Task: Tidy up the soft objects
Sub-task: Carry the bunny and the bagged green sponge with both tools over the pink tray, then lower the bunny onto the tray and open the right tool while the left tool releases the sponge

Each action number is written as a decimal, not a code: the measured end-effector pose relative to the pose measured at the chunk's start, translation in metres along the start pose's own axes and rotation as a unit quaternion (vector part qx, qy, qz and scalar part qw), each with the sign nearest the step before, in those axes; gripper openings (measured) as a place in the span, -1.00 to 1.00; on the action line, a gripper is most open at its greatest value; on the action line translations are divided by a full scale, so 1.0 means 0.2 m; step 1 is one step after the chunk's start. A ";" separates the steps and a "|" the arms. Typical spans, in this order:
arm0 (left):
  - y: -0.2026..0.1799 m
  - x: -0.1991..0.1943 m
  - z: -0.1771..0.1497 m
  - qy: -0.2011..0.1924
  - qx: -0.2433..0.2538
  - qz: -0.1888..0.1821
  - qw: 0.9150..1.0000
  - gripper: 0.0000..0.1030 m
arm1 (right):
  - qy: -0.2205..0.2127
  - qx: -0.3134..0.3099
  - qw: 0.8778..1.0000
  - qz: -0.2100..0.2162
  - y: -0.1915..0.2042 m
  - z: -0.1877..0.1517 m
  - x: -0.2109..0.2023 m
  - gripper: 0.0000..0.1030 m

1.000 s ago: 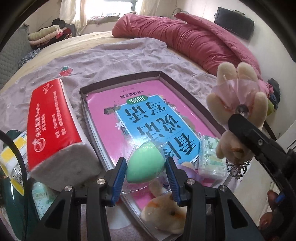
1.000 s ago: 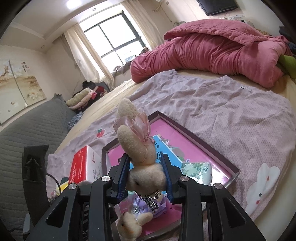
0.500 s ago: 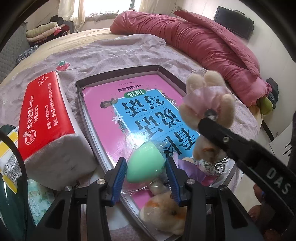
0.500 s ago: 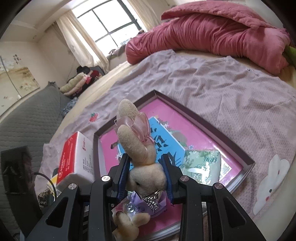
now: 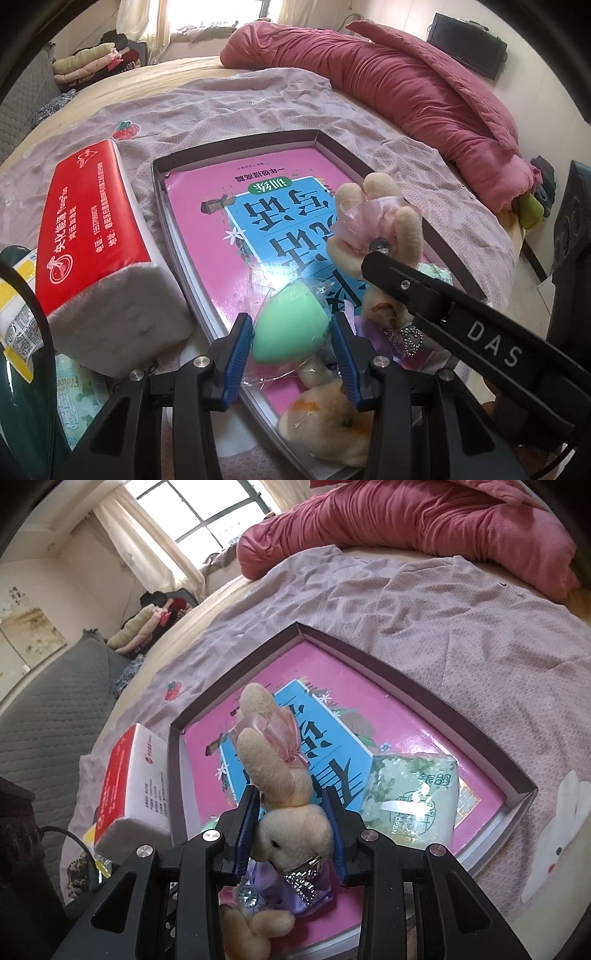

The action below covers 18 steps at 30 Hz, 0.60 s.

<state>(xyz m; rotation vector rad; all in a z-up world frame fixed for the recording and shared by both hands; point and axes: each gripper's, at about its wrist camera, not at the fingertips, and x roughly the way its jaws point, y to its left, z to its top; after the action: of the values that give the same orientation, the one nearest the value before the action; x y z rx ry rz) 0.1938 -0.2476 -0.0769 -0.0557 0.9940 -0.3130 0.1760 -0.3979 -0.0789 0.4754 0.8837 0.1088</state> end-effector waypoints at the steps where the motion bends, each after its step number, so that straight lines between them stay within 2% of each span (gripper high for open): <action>1: 0.00 0.00 0.00 0.000 0.000 0.000 1.000 -0.14 | 0.002 -0.001 1.000 -0.001 0.00 0.00 0.01 -0.28; 18: 0.00 0.00 0.00 0.000 0.000 -0.001 1.000 -0.14 | 0.007 0.001 1.000 -0.016 0.00 0.01 0.03 -0.18</action>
<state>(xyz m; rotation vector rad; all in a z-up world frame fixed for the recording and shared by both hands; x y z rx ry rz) 0.1932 -0.2479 -0.0772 -0.0567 0.9948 -0.3139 0.1806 -0.3973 -0.0829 0.4625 0.9038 0.0826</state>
